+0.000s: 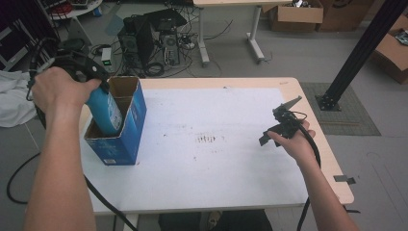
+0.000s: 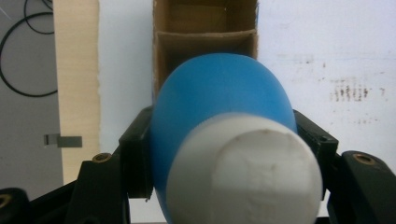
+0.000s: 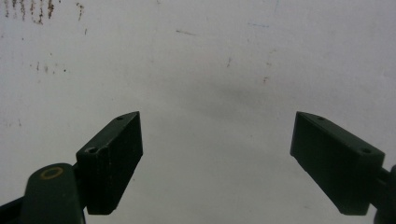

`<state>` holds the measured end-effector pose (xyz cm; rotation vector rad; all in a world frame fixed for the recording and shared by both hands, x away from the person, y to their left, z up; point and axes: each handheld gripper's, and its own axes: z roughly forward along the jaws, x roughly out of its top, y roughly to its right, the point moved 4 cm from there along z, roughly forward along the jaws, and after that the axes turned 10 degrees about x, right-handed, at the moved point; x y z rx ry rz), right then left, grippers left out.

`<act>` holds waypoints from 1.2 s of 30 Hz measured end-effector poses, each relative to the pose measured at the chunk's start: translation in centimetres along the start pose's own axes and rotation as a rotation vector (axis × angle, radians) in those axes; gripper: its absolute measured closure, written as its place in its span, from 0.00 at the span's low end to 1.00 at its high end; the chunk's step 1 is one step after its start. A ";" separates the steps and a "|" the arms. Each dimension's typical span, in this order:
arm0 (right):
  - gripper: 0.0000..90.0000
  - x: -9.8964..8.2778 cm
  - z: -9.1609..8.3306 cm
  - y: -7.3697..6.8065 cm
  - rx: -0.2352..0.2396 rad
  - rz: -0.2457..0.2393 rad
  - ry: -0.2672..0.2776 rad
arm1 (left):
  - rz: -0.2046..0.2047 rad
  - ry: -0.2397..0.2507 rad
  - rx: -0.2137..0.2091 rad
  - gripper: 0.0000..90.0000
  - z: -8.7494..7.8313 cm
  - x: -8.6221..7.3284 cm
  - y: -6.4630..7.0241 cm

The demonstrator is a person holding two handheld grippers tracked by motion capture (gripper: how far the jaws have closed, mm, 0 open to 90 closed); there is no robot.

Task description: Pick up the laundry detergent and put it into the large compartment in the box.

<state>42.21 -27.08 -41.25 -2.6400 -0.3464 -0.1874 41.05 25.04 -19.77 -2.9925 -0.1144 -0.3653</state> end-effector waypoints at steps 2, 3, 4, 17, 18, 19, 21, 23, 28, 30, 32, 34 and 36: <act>0.19 0.0 0.0 0.0 0.000 0.000 0.000 | 0.004 -0.007 -0.001 0.42 1.1 0.0 0.2; 0.19 0.0 0.1 0.0 0.000 -0.001 0.001 | 0.007 -0.014 -0.001 0.42 1.6 -0.1 0.3; 0.19 0.0 0.1 -0.1 -0.001 -0.002 -0.001 | 0.013 -0.019 0.000 0.42 2.0 -0.1 0.3; 0.19 0.1 0.4 -0.3 -0.001 -0.017 -0.001 | 0.028 -0.089 0.009 0.42 7.5 -1.0 0.9; 0.19 0.1 0.4 -0.3 0.001 -0.019 -0.001 | 0.028 -0.092 0.009 0.42 7.8 -1.1 1.0; 0.19 0.1 0.5 -0.3 0.000 -0.016 -0.002 | 0.030 -0.098 0.010 0.42 8.2 -1.2 1.0; 0.19 0.1 0.6 -0.5 0.007 -0.002 0.003 | 0.032 -0.105 0.012 0.42 8.8 -1.3 1.1; 0.19 0.1 0.6 -0.4 0.000 -0.014 -0.004 | 0.036 -0.112 0.012 0.42 9.4 -1.5 1.2; 0.19 0.2 0.8 -0.5 0.002 -0.017 -0.004 | 0.047 -0.129 0.016 0.42 10.7 -1.7 1.5; 0.19 0.2 0.9 -0.5 0.000 -0.021 -0.010 | 0.051 -0.127 0.020 0.42 11.0 -1.7 1.6; 0.19 0.2 0.9 -0.5 -0.001 -0.022 -0.011 | 0.050 -0.128 0.024 0.42 11.2 -1.7 1.7; 0.19 0.2 0.9 -0.5 0.000 -0.022 -0.011 | 0.055 -0.136 0.025 0.42 11.5 -1.8 1.7; 0.19 0.2 1.0 -0.6 0.001 -0.018 -0.008 | 0.056 -0.141 0.029 0.42 11.7 -1.8 1.7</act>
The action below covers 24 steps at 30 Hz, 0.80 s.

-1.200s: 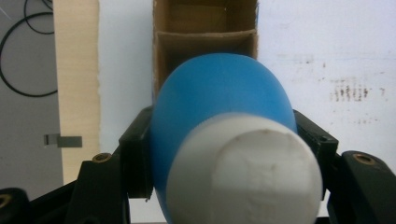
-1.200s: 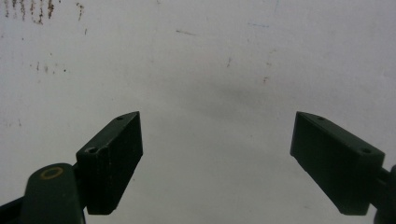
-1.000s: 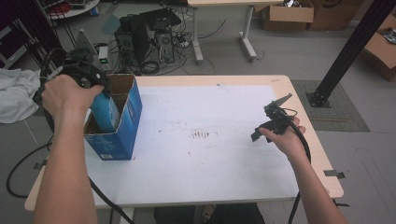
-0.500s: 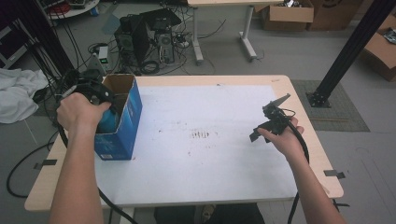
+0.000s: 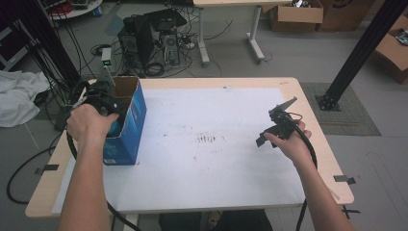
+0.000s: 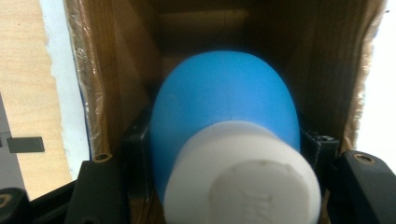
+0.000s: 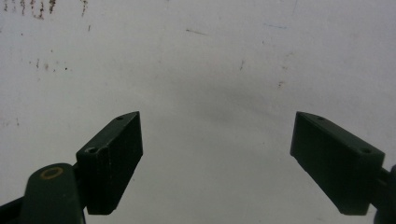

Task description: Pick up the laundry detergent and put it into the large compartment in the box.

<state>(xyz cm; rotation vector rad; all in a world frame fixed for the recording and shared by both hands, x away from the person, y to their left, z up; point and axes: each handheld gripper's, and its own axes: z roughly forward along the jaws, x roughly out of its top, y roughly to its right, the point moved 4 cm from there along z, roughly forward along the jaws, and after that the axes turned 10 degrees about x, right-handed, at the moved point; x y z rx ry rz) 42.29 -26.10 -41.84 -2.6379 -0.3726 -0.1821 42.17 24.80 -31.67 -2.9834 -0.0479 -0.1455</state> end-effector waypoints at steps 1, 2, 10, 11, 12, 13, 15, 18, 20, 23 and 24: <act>0.19 0.0 0.0 0.1 -0.001 -0.004 -0.002 | 0.004 -0.007 0.003 0.42 0.1 0.0 0.0; 0.19 0.0 0.0 0.1 0.000 -0.002 -0.003 | 0.004 -0.004 0.002 0.42 0.2 0.0 0.0; 0.19 -0.1 0.2 0.2 0.000 -0.001 -0.004 | 0.004 -0.005 -0.003 0.42 0.2 0.0 -0.1; 0.19 -0.1 0.2 0.2 0.001 -0.005 -0.005 | 0.004 -0.005 -0.004 0.42 0.2 0.0 -0.2; 0.19 -0.1 0.2 0.2 0.002 -0.002 -0.007 | 0.002 -0.007 -0.006 0.42 0.3 0.0 -0.2; 0.19 -0.1 0.2 0.3 0.002 -0.003 -0.006 | 0.001 -0.003 -0.007 0.42 0.3 0.0 -0.2; 0.19 -0.1 0.3 0.3 0.004 0.003 -0.006 | -0.002 0.000 -0.008 0.42 0.3 0.0 -0.2; 0.19 -0.1 0.3 0.3 0.003 0.011 -0.008 | 0.001 0.012 -0.007 0.42 0.4 0.1 0.0; 0.19 -0.1 0.3 0.3 0.004 0.011 -0.009 | 0.005 0.014 -0.006 0.42 0.4 0.2 0.0; 0.19 -0.1 0.3 0.3 0.003 0.010 -0.008 | 0.007 0.013 -0.003 0.42 0.4 0.2 0.1; 0.19 -0.1 0.3 0.3 0.004 0.010 -0.008 | 0.007 0.012 -0.005 0.42 0.4 0.2 0.1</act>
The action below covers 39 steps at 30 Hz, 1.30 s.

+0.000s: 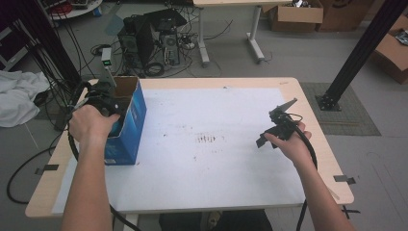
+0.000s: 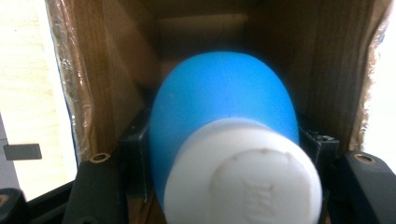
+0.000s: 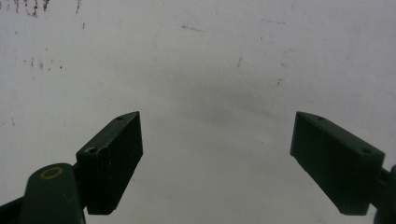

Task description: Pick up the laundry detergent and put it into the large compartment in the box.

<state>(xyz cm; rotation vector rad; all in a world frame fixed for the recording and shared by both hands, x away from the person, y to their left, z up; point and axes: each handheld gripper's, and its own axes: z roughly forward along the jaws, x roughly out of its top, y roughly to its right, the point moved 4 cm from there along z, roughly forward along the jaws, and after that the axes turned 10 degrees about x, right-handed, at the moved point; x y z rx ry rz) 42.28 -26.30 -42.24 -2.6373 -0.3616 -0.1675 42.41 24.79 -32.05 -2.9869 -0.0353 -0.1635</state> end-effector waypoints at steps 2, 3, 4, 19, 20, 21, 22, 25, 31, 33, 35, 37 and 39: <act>0.19 0.0 0.0 0.0 0.001 -0.004 0.001 | -0.003 -0.001 -0.002 0.41 0.0 0.0 0.0; 0.19 0.0 -0.1 0.0 0.001 -0.003 0.002 | -0.004 -0.001 -0.003 0.41 0.0 -0.1 0.0; 0.19 0.0 -0.1 0.0 0.002 -0.002 0.002 | -0.005 -0.001 -0.003 0.41 0.0 -0.1 0.0; 0.19 0.0 -0.2 0.1 0.000 -0.010 0.000 | -0.029 0.035 -0.023 0.35 -1.7 -0.1 -0.2; 0.19 0.0 -0.2 0.1 0.001 -0.010 -0.001 | -0.026 0.036 -0.026 0.34 -1.9 -0.1 -0.2; 0.19 0.0 -0.2 0.1 0.001 -0.010 -0.001 | -0.027 0.042 -0.026 0.34 -2.2 -0.1 -0.2; 0.19 0.0 -0.2 0.1 0.002 -0.013 0.000 | -0.026 0.048 -0.019 0.34 -2.6 -0.1 -0.2; 0.19 0.0 -0.2 0.0 0.004 -0.011 -0.001 | -0.022 0.058 -0.017 0.34 -3.6 -0.1 -0.2; 0.19 0.0 -0.3 0.0 0.009 -0.004 0.006 | -0.010 0.092 -0.008 0.32 -5.9 -0.2 -0.2; 0.19 -0.1 -0.3 0.1 0.007 -0.012 0.005 | -0.006 0.105 -0.007 0.32 -6.8 -0.3 -0.1; 0.19 -0.1 -0.4 0.1 0.008 0.003 0.009 | -0.004 0.114 -0.004 0.31 -7.5 -0.3 0.0; 0.19 -0.2 -0.5 0.2 0.006 -0.008 0.011 | 0.008 0.126 -0.003 0.30 -8.1 -0.4 0.4; 0.19 -0.2 -0.6 0.0 0.014 0.013 0.019 | 0.019 0.137 -0.004 0.29 -8.7 -0.5 0.9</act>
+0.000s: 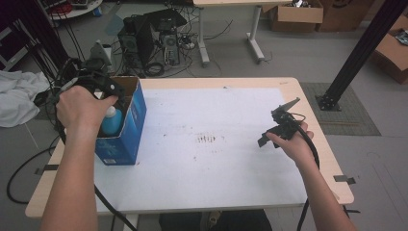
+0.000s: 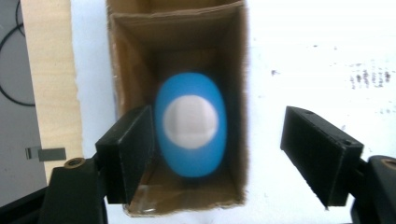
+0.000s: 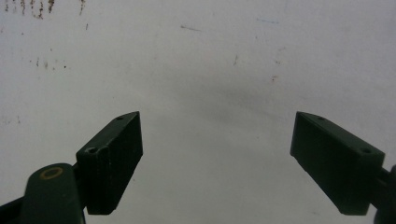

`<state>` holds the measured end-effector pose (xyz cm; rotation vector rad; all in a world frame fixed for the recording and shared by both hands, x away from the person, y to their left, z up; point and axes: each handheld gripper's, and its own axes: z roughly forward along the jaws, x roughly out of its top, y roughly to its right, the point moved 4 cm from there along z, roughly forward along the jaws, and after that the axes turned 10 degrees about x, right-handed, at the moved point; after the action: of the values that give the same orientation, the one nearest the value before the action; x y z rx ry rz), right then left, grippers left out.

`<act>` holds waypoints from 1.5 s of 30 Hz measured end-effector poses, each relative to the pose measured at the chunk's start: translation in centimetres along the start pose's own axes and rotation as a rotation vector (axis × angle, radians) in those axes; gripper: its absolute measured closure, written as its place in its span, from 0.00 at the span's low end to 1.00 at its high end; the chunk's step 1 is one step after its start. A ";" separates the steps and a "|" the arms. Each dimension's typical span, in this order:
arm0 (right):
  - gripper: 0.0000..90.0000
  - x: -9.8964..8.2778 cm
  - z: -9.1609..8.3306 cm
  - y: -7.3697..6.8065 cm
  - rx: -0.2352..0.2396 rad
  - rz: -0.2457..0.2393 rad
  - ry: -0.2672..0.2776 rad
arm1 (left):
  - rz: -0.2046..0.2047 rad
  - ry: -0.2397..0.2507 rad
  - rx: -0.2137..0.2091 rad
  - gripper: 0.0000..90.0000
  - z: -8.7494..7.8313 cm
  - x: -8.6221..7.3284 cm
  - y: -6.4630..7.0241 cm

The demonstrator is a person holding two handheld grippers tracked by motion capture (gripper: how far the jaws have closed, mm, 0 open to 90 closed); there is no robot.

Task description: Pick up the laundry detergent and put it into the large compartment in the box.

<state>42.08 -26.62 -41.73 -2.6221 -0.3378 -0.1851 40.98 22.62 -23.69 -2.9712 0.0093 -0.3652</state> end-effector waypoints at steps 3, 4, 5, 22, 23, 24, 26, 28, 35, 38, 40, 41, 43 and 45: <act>0.19 -0.1 -0.2 0.1 -0.004 -0.018 0.001 | 0.025 0.011 -0.008 0.27 -0.6 0.0 1.0; 0.19 -0.1 -0.3 -0.1 -0.001 -0.002 0.003 | 0.031 0.017 -0.011 0.27 -0.8 0.0 1.4; 0.19 -0.2 -0.4 -0.1 -0.006 -0.006 0.001 | 0.041 0.022 -0.012 0.26 -1.0 0.0 1.9; 0.19 -0.4 -1.5 -0.3 -0.006 -0.026 0.018 | 0.233 0.049 -0.069 0.12 -0.7 -0.6 10.5; 0.19 -0.5 -1.5 -0.3 -0.008 -0.022 0.018 | 0.246 0.046 -0.069 0.12 -0.6 -0.7 11.0; 0.19 -0.5 -1.5 -0.2 -0.007 -0.025 0.021 | 0.250 0.048 -0.071 0.12 -0.5 -0.7 11.4; 0.19 -0.6 -1.6 -0.1 -0.006 -0.023 0.021 | 0.266 0.047 -0.074 0.10 -0.1 -0.8 12.3; 0.19 -0.6 -1.6 0.0 -0.005 -0.017 0.023 | 0.287 0.052 -0.076 0.10 0.2 -0.9 13.3; 0.19 -0.8 -1.5 0.3 -0.005 -0.018 0.020 | 0.355 0.049 -0.070 0.01 1.5 -1.3 16.2; 0.19 -0.8 -1.4 0.4 -0.003 -0.014 0.023 | 0.386 0.046 -0.065 0.00 2.0 -1.5 17.3; 0.19 -0.9 -1.4 0.5 -0.004 -0.011 0.016 | 0.403 0.046 -0.059 0.00 2.2 -1.6 17.9; 0.19 -0.9 -1.4 0.5 -0.004 -0.012 0.016 | 0.415 0.045 -0.057 0.00 2.5 -1.7 18.5; 0.19 -0.9 -1.3 0.6 -0.004 -0.009 0.015 | 0.427 0.042 -0.056 0.00 2.7 -1.8 19.0; 0.19 -0.9 -1.3 0.5 -0.002 -0.006 0.016 | 0.434 0.038 -0.056 0.00 3.0 -1.9 19.5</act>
<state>41.24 -27.91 -40.96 -2.6207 -0.3406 -0.2088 40.06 3.83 -29.86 -2.9028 0.6646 -0.3653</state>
